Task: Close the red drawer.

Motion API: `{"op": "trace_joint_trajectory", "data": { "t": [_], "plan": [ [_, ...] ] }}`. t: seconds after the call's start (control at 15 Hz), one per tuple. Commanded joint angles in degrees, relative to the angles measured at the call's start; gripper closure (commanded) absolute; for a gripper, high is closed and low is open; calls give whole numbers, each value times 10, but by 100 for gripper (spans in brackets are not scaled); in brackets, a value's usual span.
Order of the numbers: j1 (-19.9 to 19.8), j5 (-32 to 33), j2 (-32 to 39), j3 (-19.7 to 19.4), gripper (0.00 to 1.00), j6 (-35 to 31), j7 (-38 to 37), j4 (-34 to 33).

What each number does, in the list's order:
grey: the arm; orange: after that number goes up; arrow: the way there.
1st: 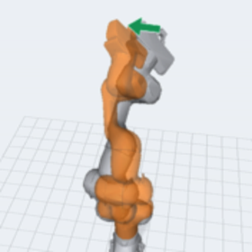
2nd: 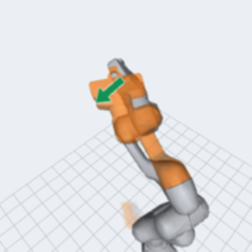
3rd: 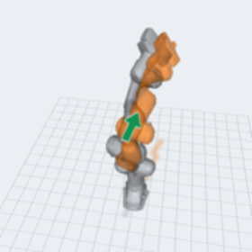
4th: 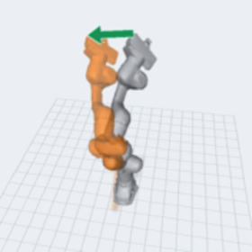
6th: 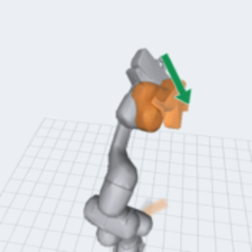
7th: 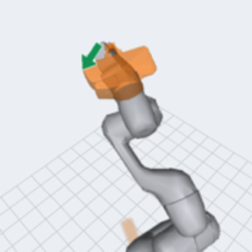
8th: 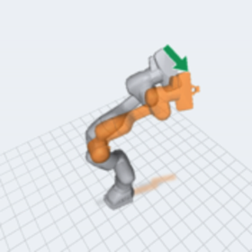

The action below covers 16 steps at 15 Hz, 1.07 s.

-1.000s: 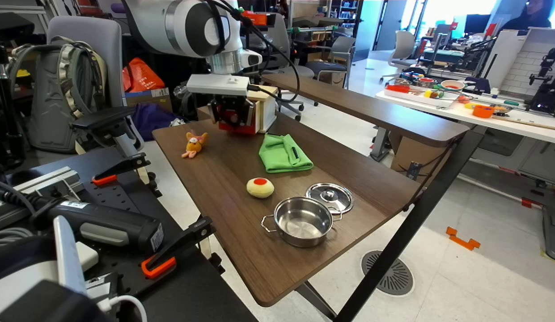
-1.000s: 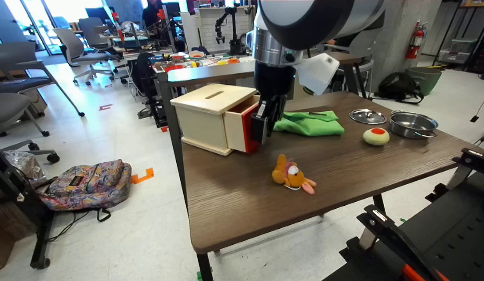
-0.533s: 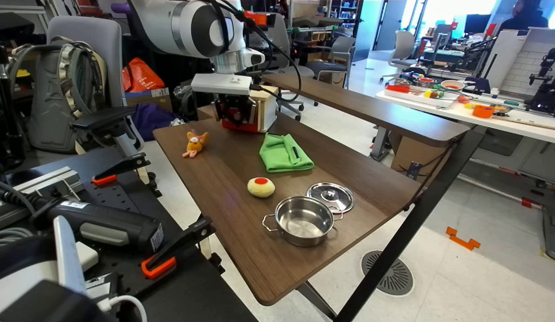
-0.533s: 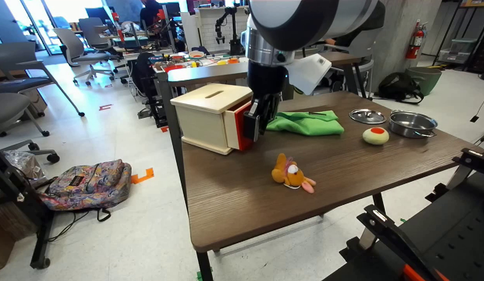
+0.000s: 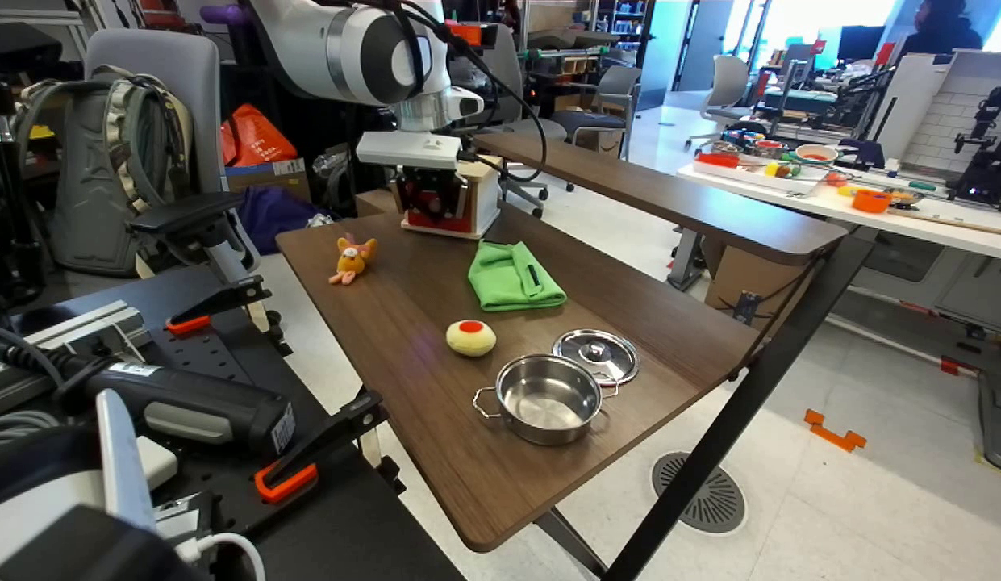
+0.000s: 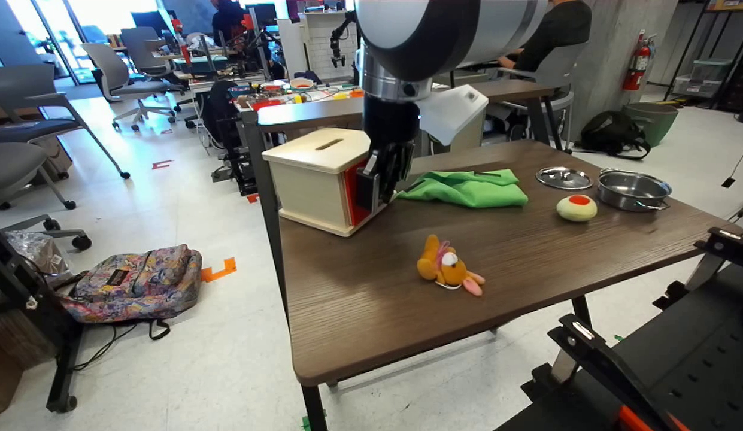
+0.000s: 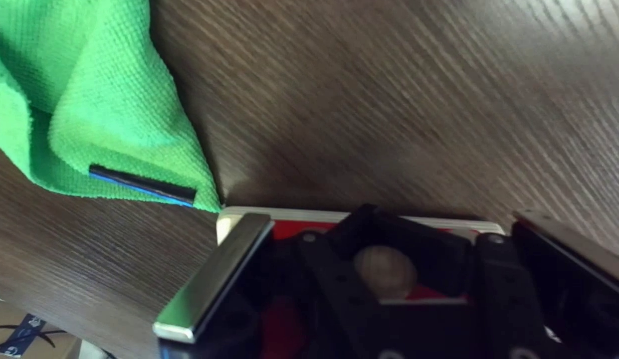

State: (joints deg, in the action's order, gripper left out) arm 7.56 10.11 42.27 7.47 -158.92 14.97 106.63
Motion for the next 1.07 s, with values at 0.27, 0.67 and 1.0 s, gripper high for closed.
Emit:
{"op": "trace_joint_trajectory", "data": {
  "t": [0.27,0.67,1.0],
  "plan": [
    [2,2,18,-10,75,19,-13,-66],
    [-5,-1,7,-7,38,26,-13,-58],
    [-11,3,-14,-11,2,24,-10,-26]
  ]
}}
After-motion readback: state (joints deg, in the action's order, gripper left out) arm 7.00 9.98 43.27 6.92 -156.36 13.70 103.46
